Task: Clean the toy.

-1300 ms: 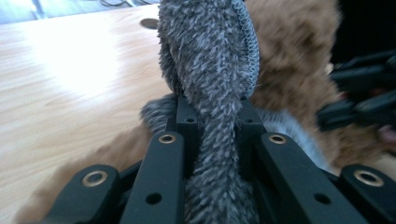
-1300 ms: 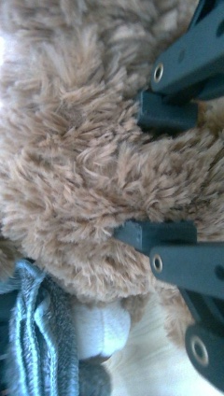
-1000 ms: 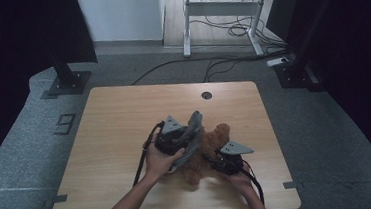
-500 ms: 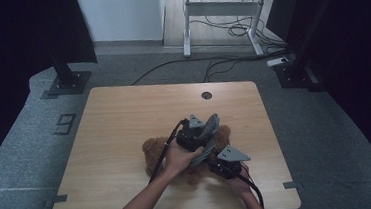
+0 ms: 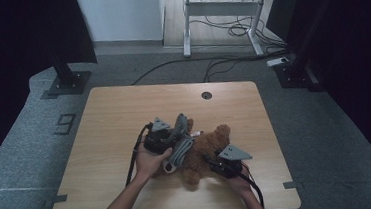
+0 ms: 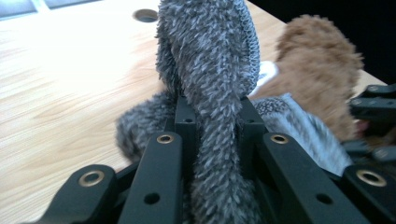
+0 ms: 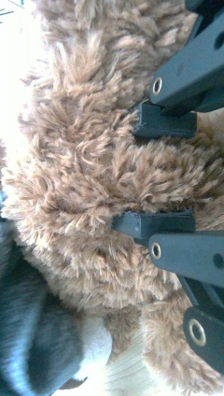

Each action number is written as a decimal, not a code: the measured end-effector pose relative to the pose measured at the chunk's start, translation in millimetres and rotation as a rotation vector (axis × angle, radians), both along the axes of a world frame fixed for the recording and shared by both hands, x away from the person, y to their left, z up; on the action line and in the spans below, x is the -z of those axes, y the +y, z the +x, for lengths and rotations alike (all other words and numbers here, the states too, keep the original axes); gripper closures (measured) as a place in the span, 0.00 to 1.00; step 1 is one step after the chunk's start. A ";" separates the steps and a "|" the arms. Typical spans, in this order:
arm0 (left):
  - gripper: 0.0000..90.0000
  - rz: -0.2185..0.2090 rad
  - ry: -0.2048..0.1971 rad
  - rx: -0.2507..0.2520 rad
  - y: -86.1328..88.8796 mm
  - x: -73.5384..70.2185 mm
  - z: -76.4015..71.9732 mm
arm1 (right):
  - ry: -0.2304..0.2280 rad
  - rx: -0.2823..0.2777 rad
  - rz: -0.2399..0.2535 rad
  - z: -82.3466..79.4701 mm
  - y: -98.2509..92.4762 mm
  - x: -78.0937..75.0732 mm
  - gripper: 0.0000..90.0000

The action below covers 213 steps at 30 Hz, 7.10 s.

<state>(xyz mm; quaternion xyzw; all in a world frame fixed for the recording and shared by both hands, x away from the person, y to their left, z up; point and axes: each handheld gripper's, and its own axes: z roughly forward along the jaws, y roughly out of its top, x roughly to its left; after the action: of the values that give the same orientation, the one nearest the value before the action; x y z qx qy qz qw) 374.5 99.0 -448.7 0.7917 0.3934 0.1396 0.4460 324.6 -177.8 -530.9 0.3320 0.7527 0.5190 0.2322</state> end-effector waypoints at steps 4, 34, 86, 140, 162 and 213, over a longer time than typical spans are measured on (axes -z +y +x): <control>0.84 -0.027 -0.002 -0.030 25.3 0.9 -3.8 | 0.003 0.004 0.007 0.0 0.5 0.6 0.68; 0.84 -0.001 -0.039 0.142 -59.7 -44.7 -3.3 | 0.014 0.002 0.016 1.6 -0.9 0.8 0.68; 0.83 -0.122 0.241 0.015 133.1 47.4 -29.6 | 0.041 0.023 0.053 5.3 -0.8 0.2 0.68; 0.84 -0.112 0.151 0.012 44.9 3.3 17.5 | -0.113 -0.101 -0.065 -7.3 -15.6 11.6 0.55; 0.84 -0.144 0.120 0.044 50.9 13.9 -14.4 | 0.096 -0.046 -0.023 8.4 -14.5 -45.5 0.25; 0.83 0.006 0.125 0.134 11.4 -20.3 -13.0 | 0.083 -0.074 0.063 9.4 -21.2 -12.4 0.67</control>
<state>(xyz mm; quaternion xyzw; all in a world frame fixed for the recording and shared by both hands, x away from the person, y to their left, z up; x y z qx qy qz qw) 361.5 110.4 -428.4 0.8249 0.3663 0.0609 0.4262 333.9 -199.0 -518.5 0.3323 0.7567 0.5366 0.1706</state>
